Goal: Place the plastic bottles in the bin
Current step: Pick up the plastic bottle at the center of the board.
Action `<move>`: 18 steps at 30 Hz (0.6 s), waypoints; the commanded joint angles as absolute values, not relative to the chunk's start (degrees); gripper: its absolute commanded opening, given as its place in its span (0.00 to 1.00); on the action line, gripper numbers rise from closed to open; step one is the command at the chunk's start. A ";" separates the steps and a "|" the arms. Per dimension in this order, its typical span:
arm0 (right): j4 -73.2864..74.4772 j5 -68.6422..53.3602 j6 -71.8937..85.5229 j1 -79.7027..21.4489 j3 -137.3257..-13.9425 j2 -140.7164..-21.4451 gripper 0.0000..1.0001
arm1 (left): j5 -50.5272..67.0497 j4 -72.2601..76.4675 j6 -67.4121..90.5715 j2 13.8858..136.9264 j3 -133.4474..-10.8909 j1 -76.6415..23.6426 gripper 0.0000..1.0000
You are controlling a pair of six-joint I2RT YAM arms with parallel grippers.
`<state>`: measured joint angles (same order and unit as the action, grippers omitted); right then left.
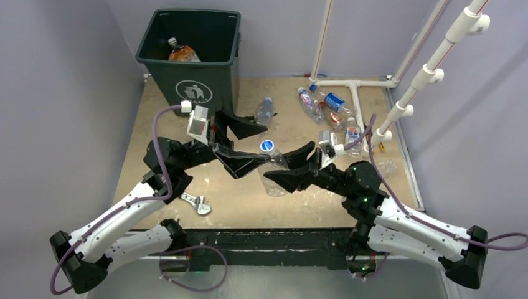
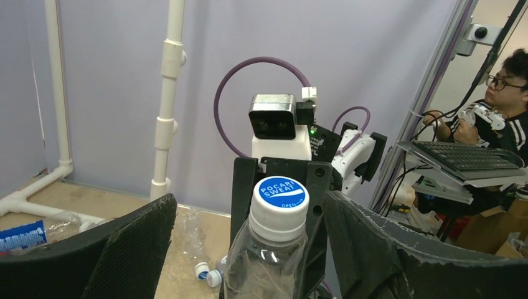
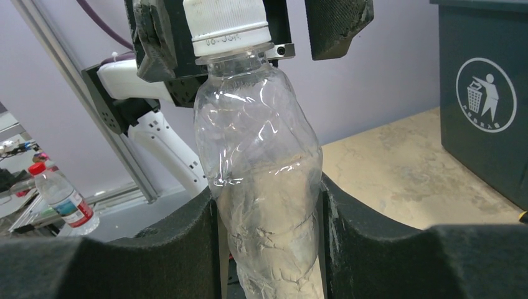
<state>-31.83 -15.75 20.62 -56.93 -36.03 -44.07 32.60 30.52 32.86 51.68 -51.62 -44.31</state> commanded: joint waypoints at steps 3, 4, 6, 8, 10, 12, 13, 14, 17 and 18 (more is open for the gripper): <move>-35.84 -16.55 21.24 -56.87 -36.49 -45.99 0.29 | 35.24 29.41 35.23 53.98 -53.94 -44.38 0.75; -35.71 -16.34 21.19 -56.87 -36.53 -46.19 0.29 | 35.38 29.27 35.55 54.24 -54.08 -44.38 0.70; -35.45 -15.90 20.95 -56.88 -36.49 -46.49 0.29 | 35.59 29.33 36.27 54.48 -54.13 -44.39 0.61; -35.23 -15.38 20.81 -56.87 -36.39 -46.49 0.29 | 35.90 29.28 36.65 54.42 -54.08 -44.38 0.51; -35.16 -15.13 20.59 -56.87 -36.25 -46.49 0.29 | 36.02 28.80 36.44 54.25 -54.06 -44.38 0.44; -35.16 -15.12 20.48 -56.87 -36.23 -46.71 0.29 | 36.30 28.51 36.32 54.12 -54.06 -44.38 0.34; -35.17 -15.12 20.48 -56.87 -36.31 -46.87 0.29 | 36.54 28.48 36.16 54.02 -54.06 -44.38 0.17; -35.16 -15.23 20.47 -56.87 -36.37 -47.11 0.29 | 36.59 28.51 35.98 53.91 -54.08 -44.38 0.01; -33.84 -15.77 21.19 -56.87 -36.98 -47.78 0.37 | 34.70 27.48 34.48 52.29 -53.85 -44.38 0.00; -33.14 -16.35 21.49 -56.87 -37.24 -47.81 0.54 | 32.97 26.86 33.52 51.46 -53.84 -44.40 0.00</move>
<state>-32.21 -14.63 22.00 -56.73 -36.03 -47.40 35.88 28.08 34.28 54.24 -52.18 -44.31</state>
